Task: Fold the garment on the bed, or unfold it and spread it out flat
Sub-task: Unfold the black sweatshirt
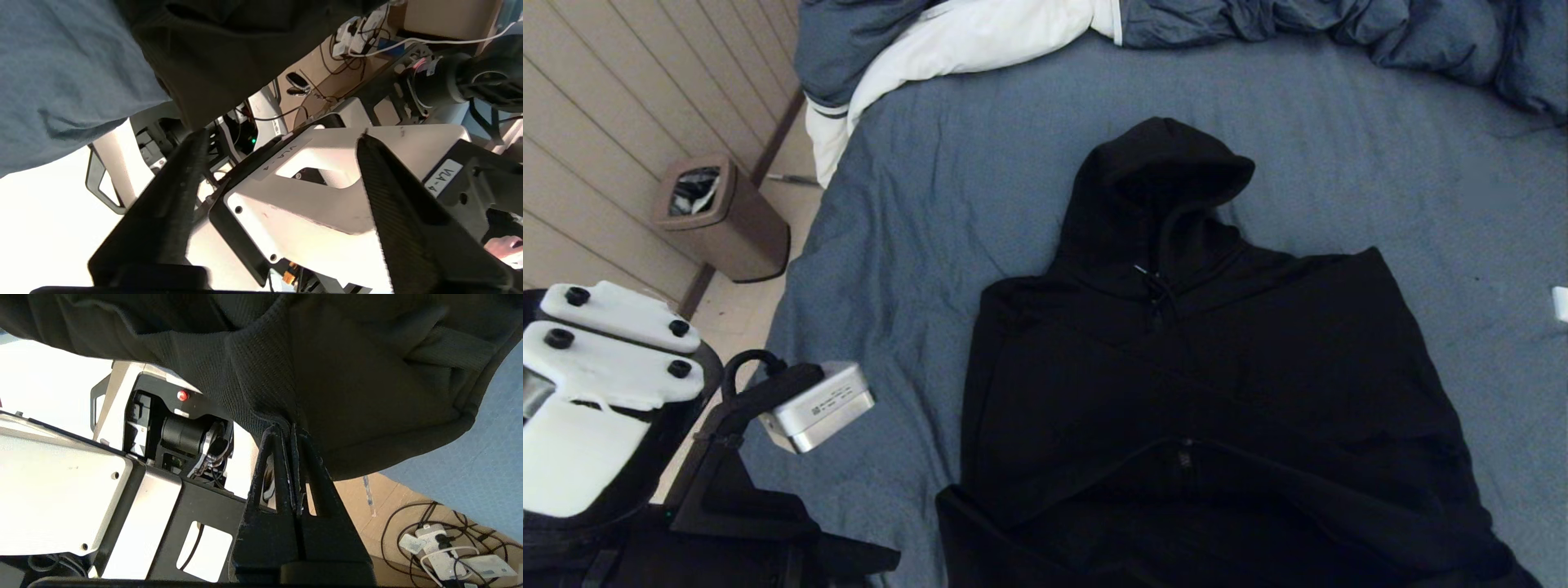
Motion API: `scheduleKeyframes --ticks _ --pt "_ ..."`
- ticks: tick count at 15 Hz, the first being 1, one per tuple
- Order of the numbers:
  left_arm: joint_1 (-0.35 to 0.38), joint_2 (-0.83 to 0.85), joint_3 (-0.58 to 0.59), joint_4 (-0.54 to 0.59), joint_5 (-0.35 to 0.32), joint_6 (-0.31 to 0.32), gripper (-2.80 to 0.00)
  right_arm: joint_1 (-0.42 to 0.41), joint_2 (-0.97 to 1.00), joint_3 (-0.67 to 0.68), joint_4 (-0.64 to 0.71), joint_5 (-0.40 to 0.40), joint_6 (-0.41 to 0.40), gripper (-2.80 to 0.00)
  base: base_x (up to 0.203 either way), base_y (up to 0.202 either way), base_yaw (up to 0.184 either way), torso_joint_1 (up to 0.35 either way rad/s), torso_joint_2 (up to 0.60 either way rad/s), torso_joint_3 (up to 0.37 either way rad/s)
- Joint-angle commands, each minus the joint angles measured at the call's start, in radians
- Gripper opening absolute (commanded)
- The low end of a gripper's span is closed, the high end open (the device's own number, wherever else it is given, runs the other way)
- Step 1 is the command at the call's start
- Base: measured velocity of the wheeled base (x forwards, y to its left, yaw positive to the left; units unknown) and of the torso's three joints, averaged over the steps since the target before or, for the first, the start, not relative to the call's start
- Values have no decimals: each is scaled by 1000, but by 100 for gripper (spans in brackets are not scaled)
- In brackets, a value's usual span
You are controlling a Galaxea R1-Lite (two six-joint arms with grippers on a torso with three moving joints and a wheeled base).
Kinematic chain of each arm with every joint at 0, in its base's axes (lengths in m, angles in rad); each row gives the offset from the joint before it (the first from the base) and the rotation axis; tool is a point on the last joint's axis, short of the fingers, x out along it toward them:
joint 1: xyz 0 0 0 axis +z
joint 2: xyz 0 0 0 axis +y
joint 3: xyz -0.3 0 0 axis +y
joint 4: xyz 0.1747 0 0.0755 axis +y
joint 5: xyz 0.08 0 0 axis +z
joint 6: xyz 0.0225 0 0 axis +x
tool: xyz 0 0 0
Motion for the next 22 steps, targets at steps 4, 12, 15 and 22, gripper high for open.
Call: scheduleKeyframes --ticks 4,12,15,22 --pt "1 9 -7 1 -2 -4 0 2 -14 21 43 1 -3 -280 0 0 0 0 0 0" --pt "3 15 -29 1 -2 -5 0 61 -112 11 208 -23 -44 0 0 0 0 0 0 0" --pt "4 15 -28 1 -2 -5 0 66 -110 4 205 -45 -50 0 0 0 0 0 0 0" --pt "106 75 -129 -16 -3 1 0 55 34 -98 56 -77 42 0 0 0 0 0 0 0"
